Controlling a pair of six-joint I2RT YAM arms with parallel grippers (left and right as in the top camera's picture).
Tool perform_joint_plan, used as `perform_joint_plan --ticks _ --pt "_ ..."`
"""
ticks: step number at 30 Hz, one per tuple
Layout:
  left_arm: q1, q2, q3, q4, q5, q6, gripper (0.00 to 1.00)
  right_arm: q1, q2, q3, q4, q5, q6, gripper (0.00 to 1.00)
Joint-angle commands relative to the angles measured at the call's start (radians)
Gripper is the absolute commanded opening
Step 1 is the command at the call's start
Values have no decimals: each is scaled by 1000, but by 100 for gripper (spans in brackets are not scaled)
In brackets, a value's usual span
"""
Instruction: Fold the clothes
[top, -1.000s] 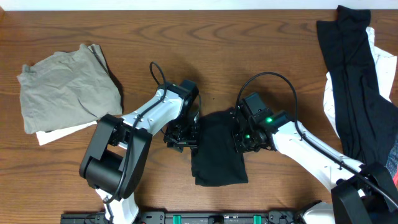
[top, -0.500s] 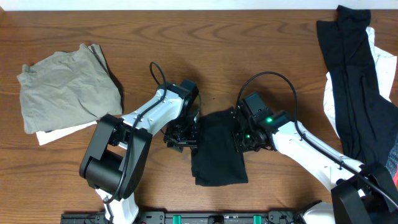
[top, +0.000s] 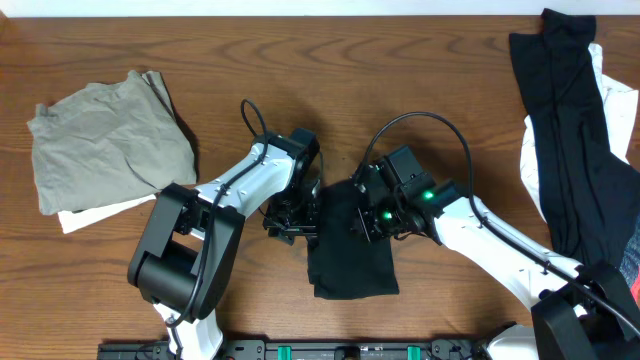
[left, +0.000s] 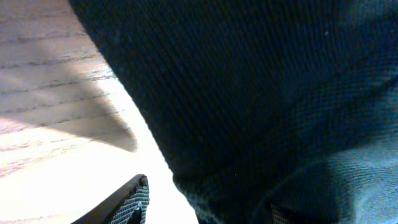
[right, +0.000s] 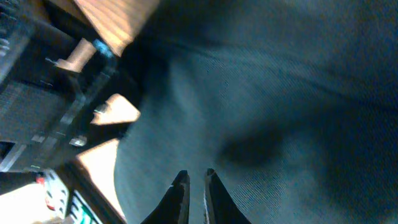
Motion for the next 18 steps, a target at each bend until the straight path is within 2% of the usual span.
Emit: perform_joint_plan --ticks 1,9,18 --pt "3 8 8 -3 10 -9 55 11 -17 14 -22 84 -12 8" --pt "3 8 8 -3 9 -9 55 -31 -36 14 -24 226 11 17" --pt "3 8 8 -3 5 -9 55 -126 -33 14 -65 295 11 17"
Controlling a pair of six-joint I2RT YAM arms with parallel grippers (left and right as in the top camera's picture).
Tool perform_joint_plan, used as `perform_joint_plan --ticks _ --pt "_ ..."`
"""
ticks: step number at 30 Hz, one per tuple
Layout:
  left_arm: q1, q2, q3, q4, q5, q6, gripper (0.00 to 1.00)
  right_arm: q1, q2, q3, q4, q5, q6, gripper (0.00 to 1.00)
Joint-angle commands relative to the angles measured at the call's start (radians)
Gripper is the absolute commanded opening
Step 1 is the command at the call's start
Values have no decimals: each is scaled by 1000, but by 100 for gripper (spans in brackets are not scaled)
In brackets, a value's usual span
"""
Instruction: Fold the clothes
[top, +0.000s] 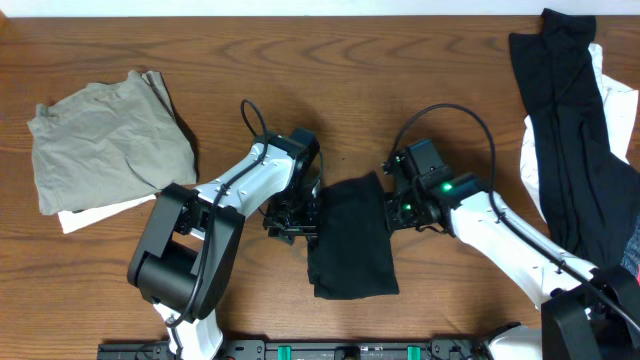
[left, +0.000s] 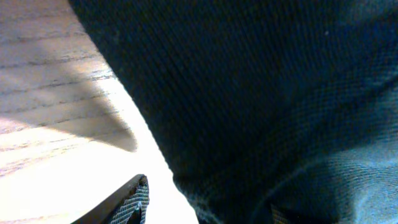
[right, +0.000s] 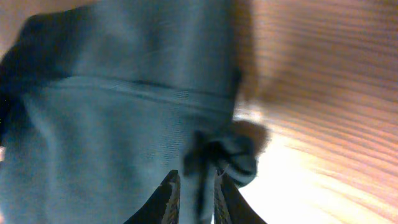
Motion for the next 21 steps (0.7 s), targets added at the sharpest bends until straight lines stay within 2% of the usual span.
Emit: perform_joint_plan --ticks 1,12,19,21 --pt "3 8 8 -3 5 -9 55 -12 -7 13 -1 34 5 17" --pt "3 8 8 -3 5 -9 55 -8 71 11 -14 29 7 22" --pt "3 8 8 -3 6 -9 55 -9 93 11 -21 102 63 12" --pt "3 8 8 -3 5 -9 55 -9 93 11 -24 123 77 12"
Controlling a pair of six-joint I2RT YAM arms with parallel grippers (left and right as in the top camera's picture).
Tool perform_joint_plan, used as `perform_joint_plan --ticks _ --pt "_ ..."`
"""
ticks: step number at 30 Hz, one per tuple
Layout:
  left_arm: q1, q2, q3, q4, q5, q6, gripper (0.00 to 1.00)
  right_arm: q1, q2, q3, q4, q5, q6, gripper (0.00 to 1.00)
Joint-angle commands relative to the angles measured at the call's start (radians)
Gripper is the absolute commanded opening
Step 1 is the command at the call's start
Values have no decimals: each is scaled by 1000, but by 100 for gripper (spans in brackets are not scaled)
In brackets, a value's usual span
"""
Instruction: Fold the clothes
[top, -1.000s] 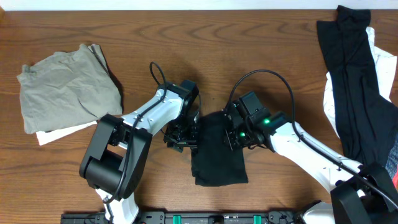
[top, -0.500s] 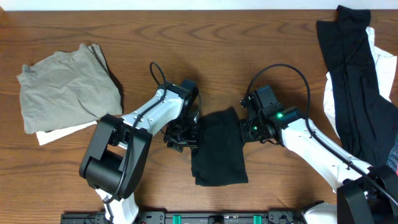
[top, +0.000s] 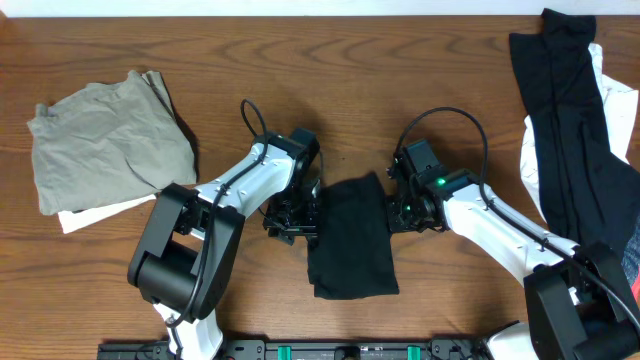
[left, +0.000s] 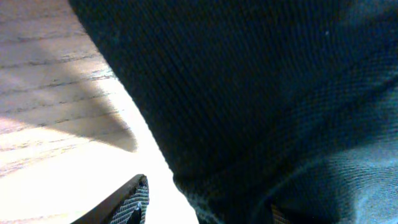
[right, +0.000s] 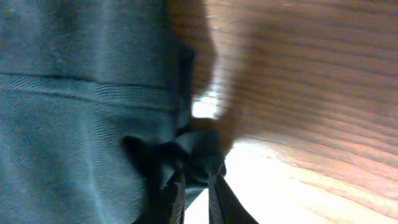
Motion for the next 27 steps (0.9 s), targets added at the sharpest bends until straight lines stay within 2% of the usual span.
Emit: perform_joint_plan --ticks 1,27 --pt "3 8 8 -3 6 -9 55 -2 5 11 -10 67 51 12" --pt "3 8 8 -4 6 -9 55 -1 6 -20 -21 108 106 12"
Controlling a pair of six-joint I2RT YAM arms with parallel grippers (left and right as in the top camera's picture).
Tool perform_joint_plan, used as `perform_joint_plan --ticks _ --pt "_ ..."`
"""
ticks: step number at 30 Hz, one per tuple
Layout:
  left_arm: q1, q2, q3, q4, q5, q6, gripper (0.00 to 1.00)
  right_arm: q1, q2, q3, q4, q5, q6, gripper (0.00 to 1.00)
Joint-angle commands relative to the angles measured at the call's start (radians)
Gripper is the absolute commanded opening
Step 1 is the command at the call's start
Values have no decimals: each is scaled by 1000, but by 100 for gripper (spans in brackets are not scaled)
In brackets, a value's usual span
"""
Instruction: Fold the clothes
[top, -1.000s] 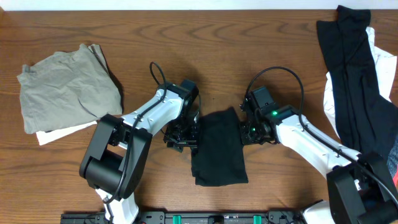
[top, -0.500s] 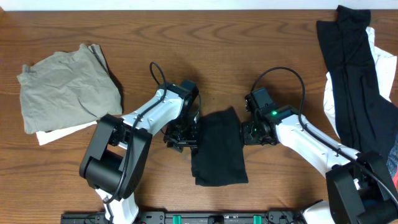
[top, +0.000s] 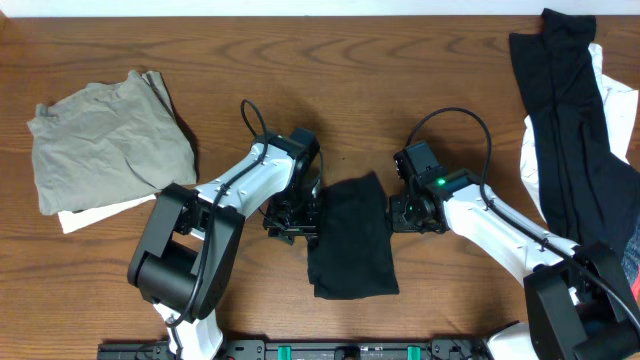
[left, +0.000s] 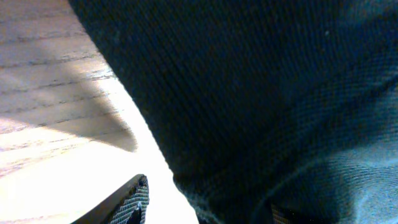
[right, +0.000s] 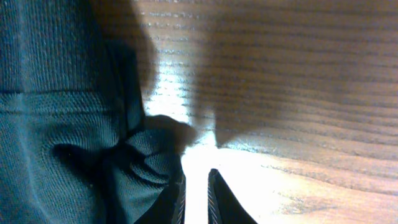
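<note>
A black garment lies folded in a narrow upright rectangle at the table's middle. My left gripper rests at its upper left edge. In the left wrist view its jaws stand wide apart; one finger lies on bare wood and the dark knit covers the other. My right gripper is at the garment's upper right edge. Its jaws stand a narrow slit apart with only bright table between them. A bunched corner of the cloth lies just left of them.
An olive garment lies on a white piece at the far left. A pile of black and white clothes fills the right edge. The wooden table runs behind.
The bunched cloth corner that sat between my right fingertips now lies beside them, and that gripper has shifted a little to the right. The left gripper and the garment have not moved.
My right gripper was over the garment's middle, shut on a fold of it. Then it stood at the right edge with the cloth spread wider and flat. It stayed there holding the corner, and now the corner is out of its jaws. The left gripper stayed put throughout.
</note>
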Motion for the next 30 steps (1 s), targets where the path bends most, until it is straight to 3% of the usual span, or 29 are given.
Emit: perform_joint_plan --ticks 1,21,30 --pt "3 8 8 -3 6 -9 55 -1 6 -19 10 17 23 12" --pt "3 8 8 -3 6 -9 55 0 35 -58 63 -3 30 12" --pt "3 8 8 -3 6 -9 55 12 72 -55 140 -111 6 10"
